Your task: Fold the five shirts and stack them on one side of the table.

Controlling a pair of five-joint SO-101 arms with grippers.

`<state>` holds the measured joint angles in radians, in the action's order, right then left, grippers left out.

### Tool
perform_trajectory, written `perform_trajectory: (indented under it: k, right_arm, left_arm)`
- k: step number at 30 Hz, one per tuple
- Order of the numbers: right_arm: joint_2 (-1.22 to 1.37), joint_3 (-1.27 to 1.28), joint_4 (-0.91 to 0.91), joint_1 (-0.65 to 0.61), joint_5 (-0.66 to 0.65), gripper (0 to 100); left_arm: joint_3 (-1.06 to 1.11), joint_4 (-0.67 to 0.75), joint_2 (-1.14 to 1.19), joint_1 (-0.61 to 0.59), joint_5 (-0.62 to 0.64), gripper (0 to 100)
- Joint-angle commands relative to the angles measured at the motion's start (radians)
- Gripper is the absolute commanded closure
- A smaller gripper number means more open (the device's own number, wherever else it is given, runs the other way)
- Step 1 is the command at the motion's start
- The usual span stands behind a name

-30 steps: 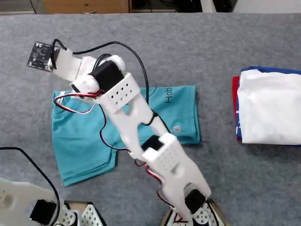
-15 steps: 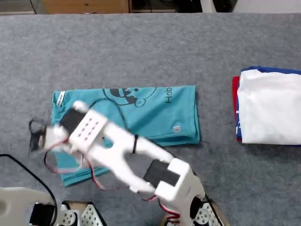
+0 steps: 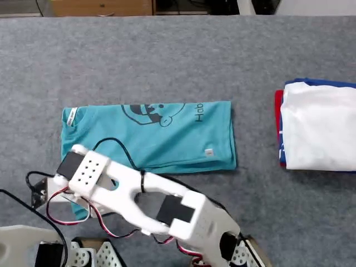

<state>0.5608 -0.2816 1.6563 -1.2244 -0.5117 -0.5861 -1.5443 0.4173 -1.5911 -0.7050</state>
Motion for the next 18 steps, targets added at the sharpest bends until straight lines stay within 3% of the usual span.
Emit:
perform_trajectory:
  k: [1, 13, 18]
  right_arm:
    - [0.015, -0.01, -0.037, -0.008, -0.009, 77.3]
    - [0.151, -0.008, -0.115, -0.007, -0.005, 77.6]
    - [0.202, -0.033, -0.107, -0.007, -0.009, 91.0]
  left_arm:
    - [-0.005, 0.015, -0.008, -0.029, -0.008, 98]
    - [-0.005, 0.015, -0.008, -0.043, -0.008, 98]
    - [-0.005, 0.015, -0.008, -0.051, -0.025, 98]
